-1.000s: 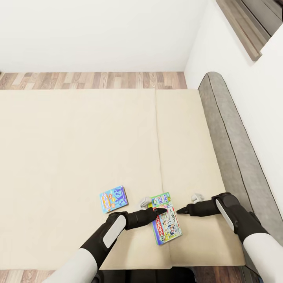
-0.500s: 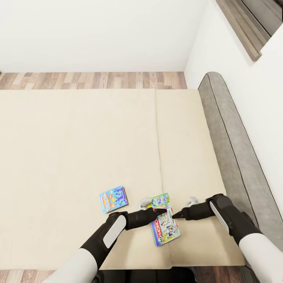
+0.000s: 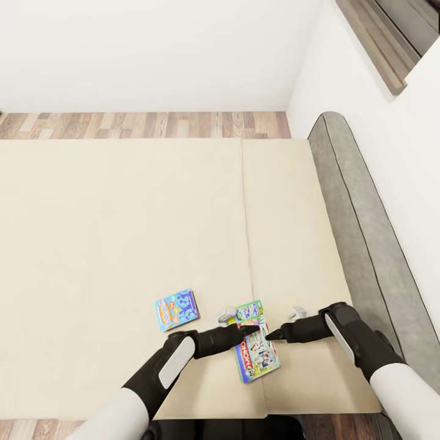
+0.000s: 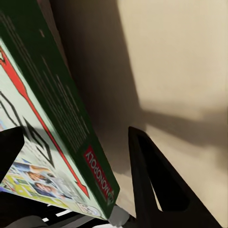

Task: Put all the toys in the child's room - the three board games (two on the bed and one on the table), the two jigsaw puzzles on the table, and the tennis ball on the table - inside the toy box on the table in the child's room.

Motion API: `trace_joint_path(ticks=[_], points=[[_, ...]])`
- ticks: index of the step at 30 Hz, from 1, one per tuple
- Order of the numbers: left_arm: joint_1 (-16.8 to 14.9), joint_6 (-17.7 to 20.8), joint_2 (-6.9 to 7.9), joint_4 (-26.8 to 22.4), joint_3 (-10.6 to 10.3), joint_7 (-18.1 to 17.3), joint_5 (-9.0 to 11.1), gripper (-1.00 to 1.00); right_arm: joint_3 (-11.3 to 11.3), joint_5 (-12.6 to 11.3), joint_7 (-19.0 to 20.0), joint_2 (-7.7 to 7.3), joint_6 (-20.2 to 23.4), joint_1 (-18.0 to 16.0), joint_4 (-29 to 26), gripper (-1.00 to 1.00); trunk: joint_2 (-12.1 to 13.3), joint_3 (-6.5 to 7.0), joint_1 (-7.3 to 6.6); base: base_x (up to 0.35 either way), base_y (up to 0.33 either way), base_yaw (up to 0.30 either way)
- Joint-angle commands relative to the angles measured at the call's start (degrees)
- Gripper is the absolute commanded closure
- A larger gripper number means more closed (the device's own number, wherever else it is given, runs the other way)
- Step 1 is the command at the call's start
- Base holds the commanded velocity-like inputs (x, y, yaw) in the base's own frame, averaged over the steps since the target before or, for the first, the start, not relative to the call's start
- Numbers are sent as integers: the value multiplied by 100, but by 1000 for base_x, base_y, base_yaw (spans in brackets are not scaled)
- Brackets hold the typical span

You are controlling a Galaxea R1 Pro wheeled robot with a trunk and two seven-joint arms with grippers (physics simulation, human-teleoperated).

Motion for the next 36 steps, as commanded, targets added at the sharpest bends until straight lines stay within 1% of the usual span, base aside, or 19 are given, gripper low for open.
trace_joint_path(ticks=[1,9,20,24,28,36], points=[[-3,36,-86,-11,-27,-79,174,-100,164,126,-41,70,-76,4,1,-100,-2,-3,2,0,0,0],[11,-96,-62,-13,-153,-324,167,-100,164,114,-41,78,-78,4,2,-100,-2,-3,2,0,0,0],[15,-142,-57,-14,-213,-408,158,-100,170,99,-33,95,-79,21,0,-100,-2,-3,2,0,0,0],[15,-158,-58,-17,-226,-431,157,-100,167,92,-18,129,-83,36,-2,-100,-2,-3,2,0,0,0],[15,-209,-59,-20,-239,-504,156,-100,165,93,126,196,-127,52,0,-100,-2,-3,2,0,0,0],[19,-243,-58,-22,-245,-567,149,-100,164,105,319,233,-251,64,1,-100,-2,-3,2,0,0,0]])
